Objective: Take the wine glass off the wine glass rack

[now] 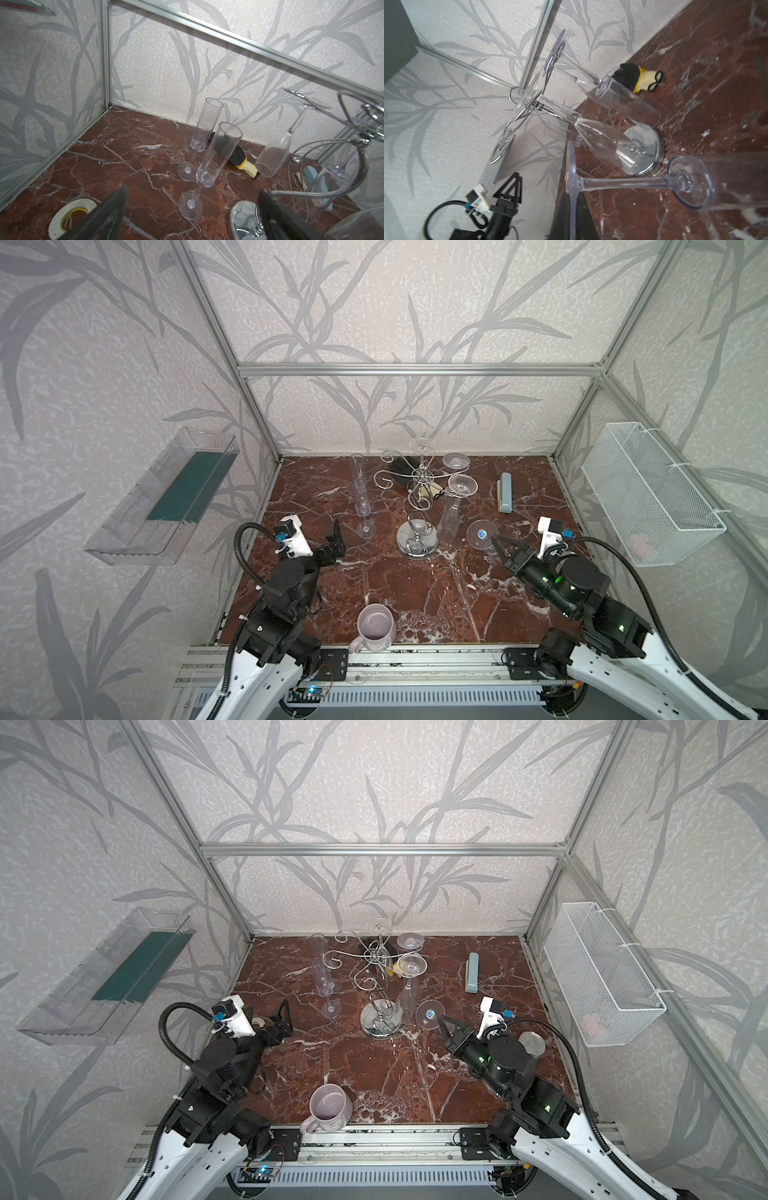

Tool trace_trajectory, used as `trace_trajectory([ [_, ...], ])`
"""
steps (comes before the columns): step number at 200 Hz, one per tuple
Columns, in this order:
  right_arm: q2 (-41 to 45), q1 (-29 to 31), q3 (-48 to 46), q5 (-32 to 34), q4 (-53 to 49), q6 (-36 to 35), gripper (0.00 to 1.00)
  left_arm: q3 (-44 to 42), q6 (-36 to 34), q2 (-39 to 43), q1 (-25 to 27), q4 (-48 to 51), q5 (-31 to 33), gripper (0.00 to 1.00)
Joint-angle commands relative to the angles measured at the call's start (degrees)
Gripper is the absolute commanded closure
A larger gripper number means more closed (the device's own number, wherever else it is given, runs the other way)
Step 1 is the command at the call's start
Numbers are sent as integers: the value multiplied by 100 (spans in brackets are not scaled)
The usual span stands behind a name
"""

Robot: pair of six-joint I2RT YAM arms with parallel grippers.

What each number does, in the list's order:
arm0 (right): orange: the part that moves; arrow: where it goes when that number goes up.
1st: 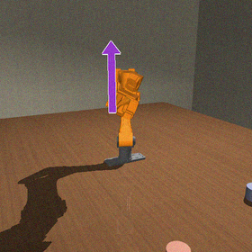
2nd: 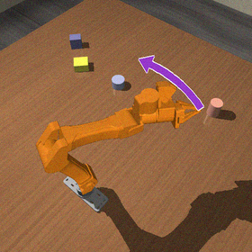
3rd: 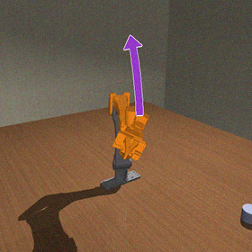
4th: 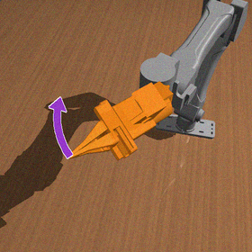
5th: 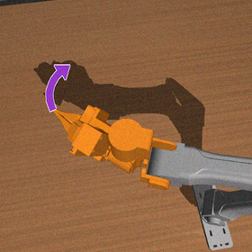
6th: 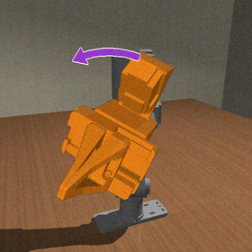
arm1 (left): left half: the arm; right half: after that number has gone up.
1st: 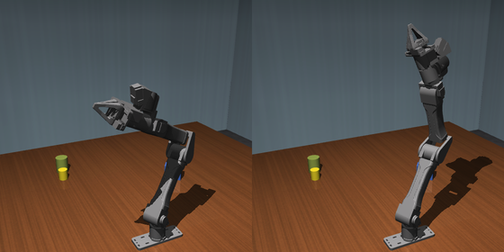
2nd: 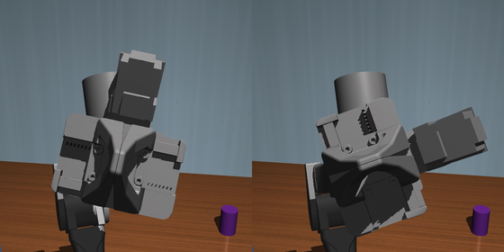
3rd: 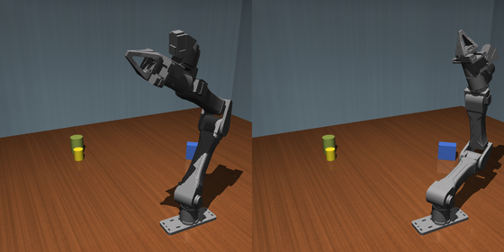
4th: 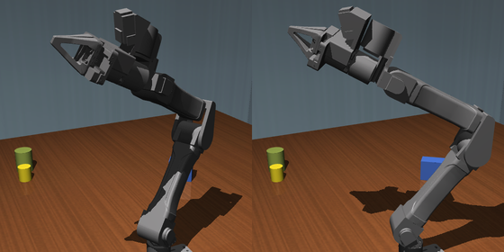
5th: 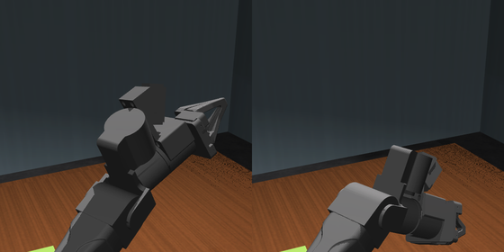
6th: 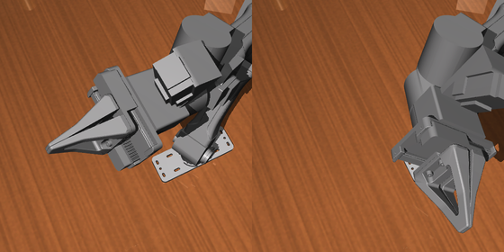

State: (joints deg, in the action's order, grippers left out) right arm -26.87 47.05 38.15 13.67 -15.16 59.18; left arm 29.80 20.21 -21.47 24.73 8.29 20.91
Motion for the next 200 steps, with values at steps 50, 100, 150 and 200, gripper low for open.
trace_trajectory([
  [50,-454,-11,1111,-649,440,-4678,100,1258,-728,-468,-9,-140,-1197,1],
  [100,-814,-12,1605,-1392,156,-6287,100,2015,-1092,-1108,-7,-464,-3199,3],
  [150,-907,-3,1807,-2481,41,-7854,100,2778,-600,-2065,5,-859,-5209,9],
  [200,-840,32,1672,-3258,229,-9077,100,3010,67,-2869,299,-1496,-6377,12],
])
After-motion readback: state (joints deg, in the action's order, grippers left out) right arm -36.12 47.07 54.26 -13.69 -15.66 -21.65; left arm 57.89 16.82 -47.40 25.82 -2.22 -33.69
